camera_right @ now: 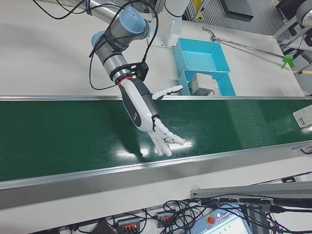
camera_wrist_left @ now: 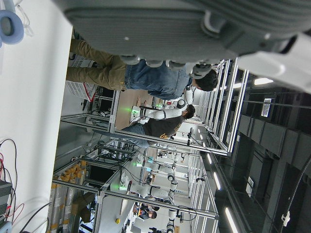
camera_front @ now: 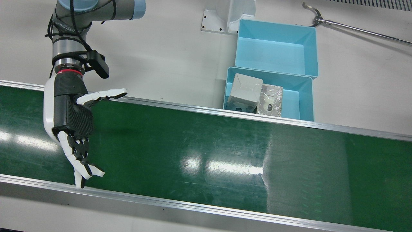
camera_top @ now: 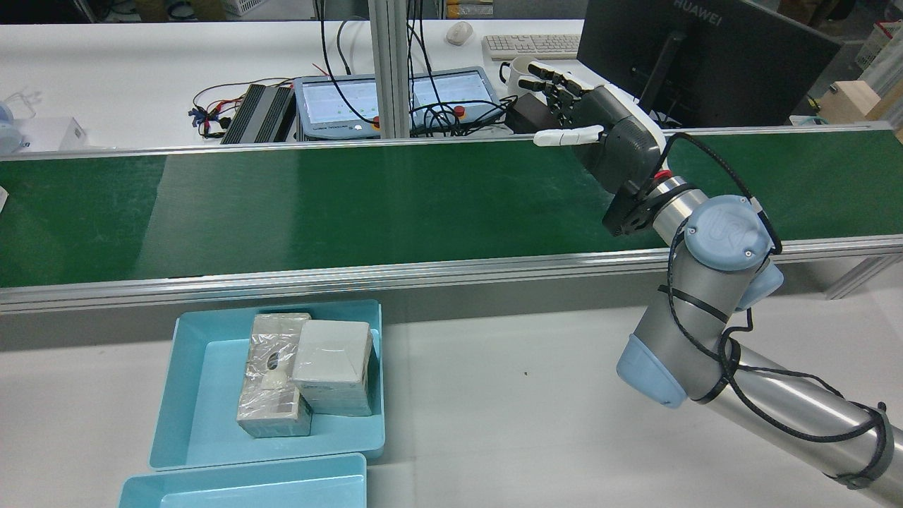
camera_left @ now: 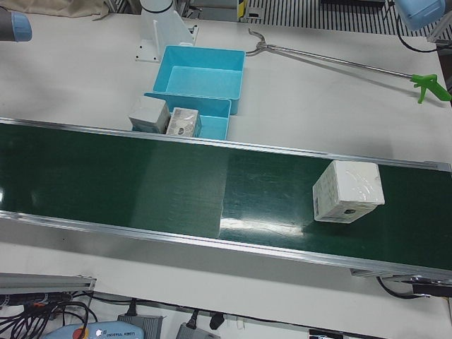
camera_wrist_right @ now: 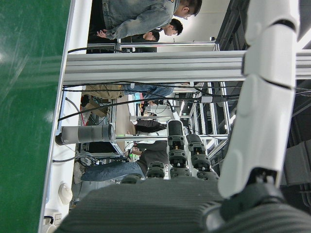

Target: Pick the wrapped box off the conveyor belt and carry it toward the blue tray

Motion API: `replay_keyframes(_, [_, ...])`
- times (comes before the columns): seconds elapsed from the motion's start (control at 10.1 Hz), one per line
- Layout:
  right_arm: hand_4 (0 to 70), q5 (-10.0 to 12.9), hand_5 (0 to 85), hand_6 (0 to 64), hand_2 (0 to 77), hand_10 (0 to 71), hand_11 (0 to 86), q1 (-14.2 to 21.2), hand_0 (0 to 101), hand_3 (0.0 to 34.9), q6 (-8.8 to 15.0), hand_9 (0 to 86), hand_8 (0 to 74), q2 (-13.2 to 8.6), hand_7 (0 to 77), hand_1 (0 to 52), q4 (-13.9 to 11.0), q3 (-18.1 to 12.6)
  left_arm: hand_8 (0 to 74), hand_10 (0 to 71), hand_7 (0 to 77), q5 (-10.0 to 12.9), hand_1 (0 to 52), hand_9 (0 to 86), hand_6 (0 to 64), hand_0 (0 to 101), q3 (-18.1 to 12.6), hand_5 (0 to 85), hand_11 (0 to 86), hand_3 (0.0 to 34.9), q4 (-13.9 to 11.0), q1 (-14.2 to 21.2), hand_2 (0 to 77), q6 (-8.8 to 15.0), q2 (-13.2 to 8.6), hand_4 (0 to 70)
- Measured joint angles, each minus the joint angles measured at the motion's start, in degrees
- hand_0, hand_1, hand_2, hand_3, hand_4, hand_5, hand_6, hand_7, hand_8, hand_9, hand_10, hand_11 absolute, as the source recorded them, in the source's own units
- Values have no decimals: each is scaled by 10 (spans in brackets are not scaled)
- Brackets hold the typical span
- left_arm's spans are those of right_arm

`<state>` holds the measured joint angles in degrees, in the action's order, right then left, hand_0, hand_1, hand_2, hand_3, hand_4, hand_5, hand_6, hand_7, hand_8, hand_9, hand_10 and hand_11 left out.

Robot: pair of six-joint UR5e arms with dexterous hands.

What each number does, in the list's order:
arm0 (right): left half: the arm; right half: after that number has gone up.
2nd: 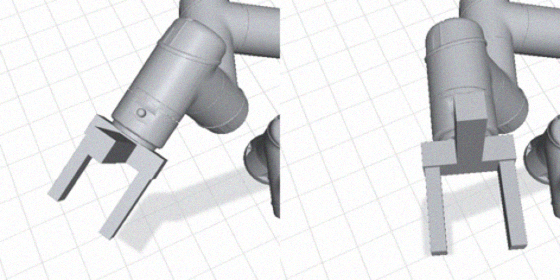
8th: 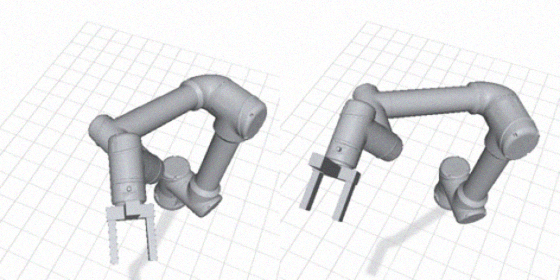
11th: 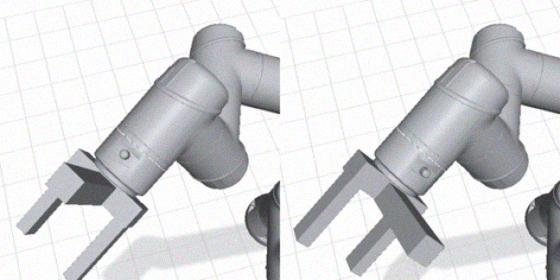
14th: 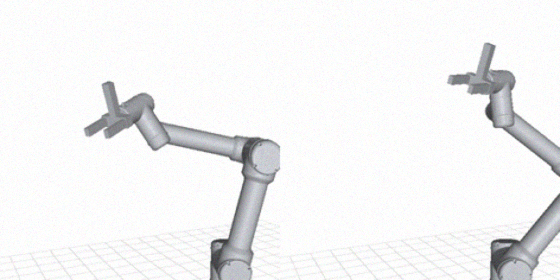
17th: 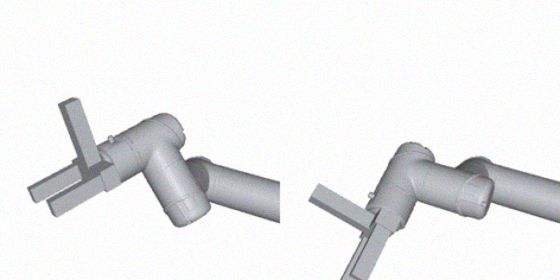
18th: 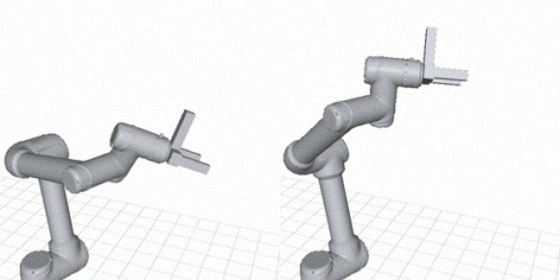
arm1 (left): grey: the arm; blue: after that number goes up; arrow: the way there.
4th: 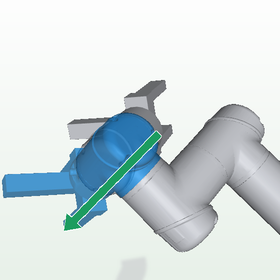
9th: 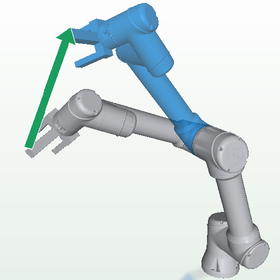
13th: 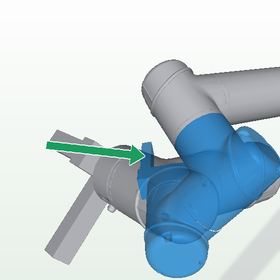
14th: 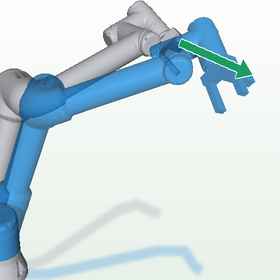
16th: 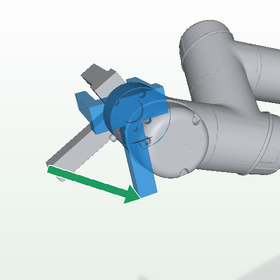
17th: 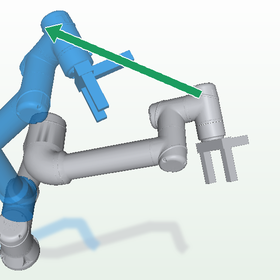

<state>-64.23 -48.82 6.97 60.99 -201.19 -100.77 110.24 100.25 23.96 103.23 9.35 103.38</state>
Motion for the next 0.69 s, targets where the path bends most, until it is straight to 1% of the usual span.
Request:
replay_keyframes(0.1, [109,0,115,65,82,0,11,0,465,0,0,54,22,0,202,136,0,1,5,5,5,0,0,0,5,0,0,11,5,0,0,0,5,0,0,0])
replay_keyframes(0.2, [109,0,115,65,82,0,11,0,465,0,0,54,22,1,202,136,0,2,5,5,5,0,0,5,5,0,0,11,5,0,0,0,5,0,0,0])
replay_keyframes(0.3, [109,0,120,65,125,0,11,1,497,0,0,54,22,1,202,185,0,2,5,0,5,0,0,5,5,0,0,11,5,0,0,0,5,0,0,5])
replay_keyframes(0.49, [109,0,120,65,125,0,11,2,498,0,0,54,22,2,191,185,0,3,5,5,5,0,0,0,5,0,0,11,5,0,0,0,5,0,0,5])
replay_keyframes(0.59, [109,0,120,65,125,0,11,2,487,0,0,54,22,2,191,158,0,3,5,0,5,0,0,5,0,0,0,11,5,0,0,0,5,0,0,0])
replay_keyframes(0.69, [109,0,120,65,125,0,11,3,487,0,0,54,22,1,191,158,0,3,5,0,5,0,0,5,0,0,0,11,5,0,0,0,5,0,0,0])
